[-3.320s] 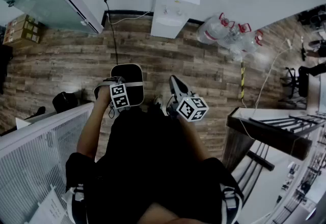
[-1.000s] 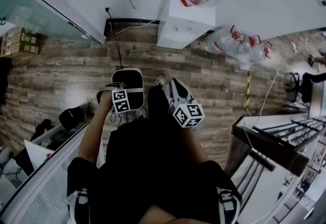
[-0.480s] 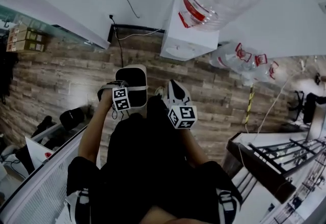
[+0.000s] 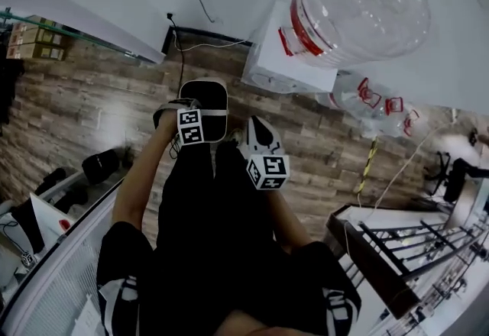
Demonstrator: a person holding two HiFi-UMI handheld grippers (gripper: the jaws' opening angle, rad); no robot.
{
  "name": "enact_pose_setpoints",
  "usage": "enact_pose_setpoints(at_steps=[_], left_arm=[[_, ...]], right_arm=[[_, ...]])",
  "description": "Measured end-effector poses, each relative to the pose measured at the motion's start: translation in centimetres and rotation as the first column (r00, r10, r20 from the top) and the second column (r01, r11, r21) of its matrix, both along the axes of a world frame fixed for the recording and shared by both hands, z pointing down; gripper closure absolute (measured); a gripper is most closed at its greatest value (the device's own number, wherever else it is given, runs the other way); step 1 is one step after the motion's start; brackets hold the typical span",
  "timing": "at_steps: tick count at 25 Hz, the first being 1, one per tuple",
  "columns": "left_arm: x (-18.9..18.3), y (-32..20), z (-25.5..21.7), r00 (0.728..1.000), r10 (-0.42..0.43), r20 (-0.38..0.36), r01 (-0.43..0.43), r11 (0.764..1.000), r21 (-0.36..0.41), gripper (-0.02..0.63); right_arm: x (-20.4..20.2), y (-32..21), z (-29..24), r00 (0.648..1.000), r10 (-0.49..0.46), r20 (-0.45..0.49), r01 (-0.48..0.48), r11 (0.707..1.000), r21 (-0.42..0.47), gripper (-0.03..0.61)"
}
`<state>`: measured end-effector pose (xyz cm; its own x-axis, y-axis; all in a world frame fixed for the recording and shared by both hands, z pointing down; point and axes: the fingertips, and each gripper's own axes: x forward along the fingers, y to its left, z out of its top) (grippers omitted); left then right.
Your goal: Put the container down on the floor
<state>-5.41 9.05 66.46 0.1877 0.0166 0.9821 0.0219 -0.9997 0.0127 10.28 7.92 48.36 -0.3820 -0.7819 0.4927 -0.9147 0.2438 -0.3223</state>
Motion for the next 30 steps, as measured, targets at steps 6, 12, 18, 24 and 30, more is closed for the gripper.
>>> enact_pose_setpoints(at_steps=[6,12,18,24,30], left_arm=[[0.9,-4.8,3.7,0.998,0.05,-0.029,-0.051,0.999,-0.017,0.532],[1.4,-9.1,7.4,0.995,0.085,-0.044,-0.085,0.996,-0.01,0.532],[2.5,-13.1,11.8,0.992,0.113,-0.049,-0.113,0.994,0.012,0.532],[3.1,-16.9,19.1,0.989,0.14,-0.05,-0.137,0.99,0.043,0.532],[4.0,-19.3,27.4,0.987,0.149,-0.057,-0.144,0.986,0.087,0.532]], right_arm=[[-1.2,-4.4,1.4,1.0,0.025,-0.006,-0.025,0.999,-0.028,0.545],[-2.3,-8.6,4.1,0.998,0.058,-0.021,-0.059,0.997,-0.04,0.545],[-3.8,-12.2,8.2,0.999,0.041,-0.02,-0.042,0.996,-0.078,0.545],[-4.7,-14.3,13.1,1.0,0.021,-0.016,-0.022,0.995,-0.098,0.545],[-4.7,-14.4,18.0,1.0,0.022,-0.001,-0.022,0.989,-0.146,0.545]])
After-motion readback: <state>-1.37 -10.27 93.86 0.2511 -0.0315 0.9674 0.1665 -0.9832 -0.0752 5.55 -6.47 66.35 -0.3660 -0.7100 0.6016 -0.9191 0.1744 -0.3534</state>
